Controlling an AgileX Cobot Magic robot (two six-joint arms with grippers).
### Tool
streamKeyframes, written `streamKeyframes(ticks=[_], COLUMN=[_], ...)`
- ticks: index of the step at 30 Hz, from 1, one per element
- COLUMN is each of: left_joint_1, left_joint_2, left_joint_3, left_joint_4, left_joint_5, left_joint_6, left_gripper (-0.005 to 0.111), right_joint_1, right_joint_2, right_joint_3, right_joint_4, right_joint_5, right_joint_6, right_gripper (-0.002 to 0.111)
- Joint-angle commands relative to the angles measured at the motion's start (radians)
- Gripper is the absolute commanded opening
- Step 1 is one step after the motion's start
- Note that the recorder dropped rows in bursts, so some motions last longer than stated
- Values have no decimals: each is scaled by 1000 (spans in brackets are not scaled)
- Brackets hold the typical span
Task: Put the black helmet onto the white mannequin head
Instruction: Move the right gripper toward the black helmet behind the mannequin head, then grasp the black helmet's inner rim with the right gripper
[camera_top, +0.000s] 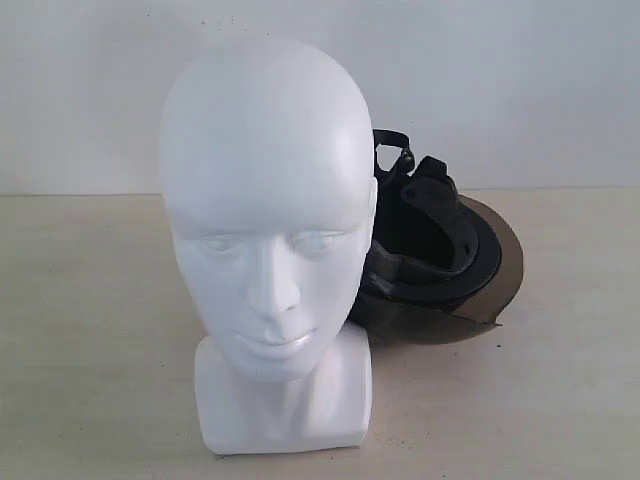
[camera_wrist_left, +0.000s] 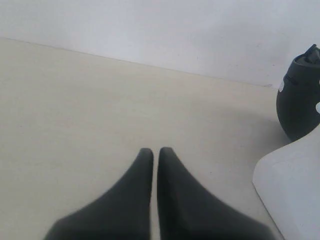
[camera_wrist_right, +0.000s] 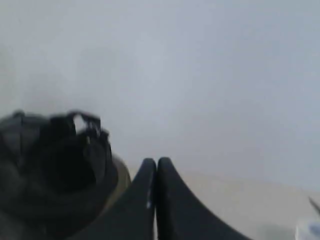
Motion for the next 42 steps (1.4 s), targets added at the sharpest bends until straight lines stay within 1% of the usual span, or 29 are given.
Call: streamKeyframes(ticks=[1,2,3,4,5,6,7,8,9,10,11,12,14,15,17,19,21,23,25,28,29,31,33,35,37,38,39,42], left_joint_1=[-6,-6,-6,-6,-6,-6,-6,-6,-6,-6,-6,-6,-6,-6,-6,-6,-6,-6,-6,-6,-6,-6,-6,-6,-6,-6,-6,-6], left_joint_2=[-4,-4,-4,-4,-4,-4,-4,-4,-4,-4,-4,-4,-4,-4,-4,-4,-4,-4,-4,-4,-4,-4,-4,-4,-4,-4,-4,-4], left_joint_3=[0,0,0,0,0,0,0,0,0,0,0,0,0,0,0,0,0,0,0,0,0,0,0,0,0,0,0,0], left_joint_4=[6,6,6,6,6,6,6,6,6,6,6,6,6,6,6,6,6,6,6,6,6,6,6,6,6,6,6,6], left_joint_5=[1,1,1,1,1,1,1,1,1,1,1,1,1,1,1,1,1,1,1,1,1,1,1,1,1,1,1,1], left_joint_6=[-9,-9,-9,-9,-9,-9,-9,-9,-9,-9,-9,-9,-9,-9,-9,-9,-9,-9,-9,-9,-9,-9,-9,-9,-9,-9,-9,-9], left_gripper=[4,4,4,4,4,4,4,4,4,4,4,4,4,4,4,4,4,4,4,4,4,4,4,4,4,4,4,4], right_joint_1=[-2,-2,-2,-2,-2,-2,-2,-2,-2,-2,-2,-2,-2,-2,-2,-2,-2,-2,-2,-2,-2,-2,-2,0,16,33,51,96], right_joint_2=[-6,-4,8,19,82,119,228,281,361,416,438,464,480,480,486,520,588,676,779,900,937,1009,1070,1134,1193,1221,1243,1312], right_joint_3=[-4,-36,-156,-229,-376,-429,-532,-580,-658,-700,-718,-727,-727,-727,-727,-727,-727,-727,-727,-734,-735,-735,-735,-735,-735,-735,-735,-737], right_joint_4=[131,183,253,246,192,179,166,166,166,166,166,190,284,288,306,401,541,657,760,919,962,1040,1101,1179,1257,1301,1333,1348], right_joint_5=[-635,-646,-458,-339,-37,70,268,363,534,620,630,585,587,590,655,727,800,849,848,842,842,837,835,846,841,820,781,641], right_joint_6=[197,251,267,216,118,100,63,32,-16,-16,-16,-2,-2,3,-59,-269,-503,-658,-785,-1041,-1115,-1257,-1395,-1578,-1734,-1790,-1815,-1870], right_gripper=[0,0,0,0,0,0,0,0,0,0,0,0,0,0,0,0,0,0,0,1,3,14,30,53,73,79,80,79])
